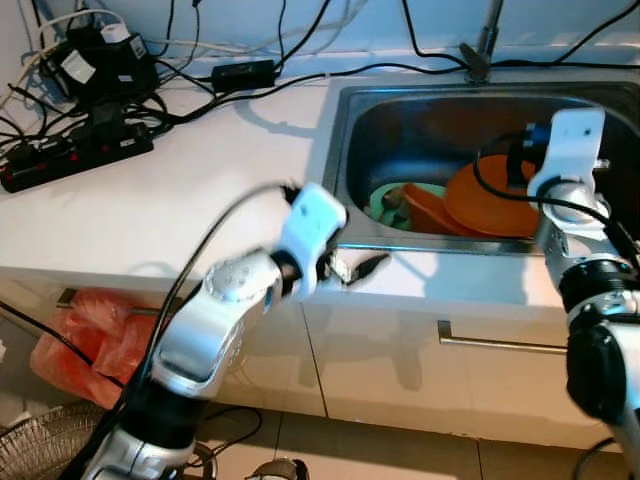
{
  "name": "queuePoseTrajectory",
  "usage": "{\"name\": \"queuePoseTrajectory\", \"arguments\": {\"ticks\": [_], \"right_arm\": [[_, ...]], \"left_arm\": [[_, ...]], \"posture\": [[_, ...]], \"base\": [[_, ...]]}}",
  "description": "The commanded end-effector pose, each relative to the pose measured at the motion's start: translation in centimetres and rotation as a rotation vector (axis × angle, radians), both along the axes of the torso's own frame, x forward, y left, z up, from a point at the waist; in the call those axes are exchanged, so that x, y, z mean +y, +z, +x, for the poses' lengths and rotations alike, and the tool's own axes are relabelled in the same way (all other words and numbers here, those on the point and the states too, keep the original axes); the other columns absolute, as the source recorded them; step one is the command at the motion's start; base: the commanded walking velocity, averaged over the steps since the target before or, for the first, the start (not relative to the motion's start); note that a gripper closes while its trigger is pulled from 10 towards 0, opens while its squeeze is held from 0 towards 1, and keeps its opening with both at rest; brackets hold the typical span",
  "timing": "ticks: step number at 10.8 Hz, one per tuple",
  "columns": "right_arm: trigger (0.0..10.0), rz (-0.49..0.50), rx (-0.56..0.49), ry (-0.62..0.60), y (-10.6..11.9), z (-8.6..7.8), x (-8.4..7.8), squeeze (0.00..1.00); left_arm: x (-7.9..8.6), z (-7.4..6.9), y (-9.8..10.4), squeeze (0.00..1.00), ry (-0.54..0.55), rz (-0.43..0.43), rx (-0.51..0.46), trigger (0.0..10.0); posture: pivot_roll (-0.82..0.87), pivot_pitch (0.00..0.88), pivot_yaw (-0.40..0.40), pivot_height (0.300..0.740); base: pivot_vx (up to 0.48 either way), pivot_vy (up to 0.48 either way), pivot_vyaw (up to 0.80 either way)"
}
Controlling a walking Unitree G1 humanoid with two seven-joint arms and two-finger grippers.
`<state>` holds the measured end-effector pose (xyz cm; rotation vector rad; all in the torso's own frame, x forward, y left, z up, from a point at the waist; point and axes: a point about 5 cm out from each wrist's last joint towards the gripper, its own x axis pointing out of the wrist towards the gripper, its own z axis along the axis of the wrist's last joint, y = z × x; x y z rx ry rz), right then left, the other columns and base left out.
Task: Kitchen organization
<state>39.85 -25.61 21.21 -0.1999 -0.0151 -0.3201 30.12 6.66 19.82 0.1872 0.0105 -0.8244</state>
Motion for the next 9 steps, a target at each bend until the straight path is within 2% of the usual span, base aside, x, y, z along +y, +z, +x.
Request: {"name": "queuePoseTrajectory", "arguments": {"ticks": [1,2,3,4,5,6,7,8,9], "right_arm": [[10.0,-0.006,-0.040,0.021,0.3,0.0,0.6,0.00],[10.0,-0.004,-0.093,0.047,0.5,-0.5,1.2,0.00],[10.0,-0.015,-0.122,0.063,0.6,-0.9,1.4,0.00],[10.0,-0.019,-0.154,0.069,0.7,-1.8,1.7,0.00],[10.0,-0.041,-0.218,0.097,0.6,-3.4,2.4,0.00],[10.0,-0.099,-0.285,0.139,0.4,-5.0,3.9,0.00],[10.0,-0.095,-0.308,0.166,0.2,-5.8,5.1,0.00],[10.0,-0.078,-0.317,0.196,-0.2,-6.5,6.4,0.00],[10.0,-0.079,-0.316,0.214,-0.5,-7.0,7.2,0.00]], "left_arm": [[0.9,0.7,0.3,0.25,0.070,-0.010,-0.020,10.0],[1.8,1.6,1.3,0.26,0.185,-0.052,-0.105,10.0],[2.2,1.8,1.7,0.25,0.225,-0.083,-0.127,10.0],[2.8,2.2,1.9,0.18,0.278,-0.136,-0.136,10.0],[3.6,2.6,2.8,0.00,0.372,-0.214,-0.204,10.0],[4.2,2.8,4.2,0.00,0.450,-0.257,-0.297,10.0],[4.7,2.9,4.2,0.00,0.489,-0.247,-0.321,10.0],[5.7,3.3,2.8,0.00,0.594,-0.221,-0.258,10.0],[5.9,2.9,2.1,0.00,0.611,-0.182,-0.289,10.0]], "posture": [[0.12,0.048,0.119,0.740],[0.09,0.037,0.112,0.740],[0.09,0.037,0.112,0.740],[0.05,0.028,0.112,0.740],[0.04,0.021,0.113,0.740],[0.03,0.013,0.107,0.740],[0.03,0.011,0.104,0.740],[0.03,0.000,0.094,0.740],[0.04,0.000,0.087,0.740]], "base": [[0.000,0.000,0.00],[0.000,0.000,0.00],[0.000,0.000,0.00],[0.000,0.000,0.00],[0.000,0.000,0.00],[0.000,0.000,0.00],[0.000,0.000,0.00],[0.000,0.000,0.00],[0.000,0.000,0.00]]}}
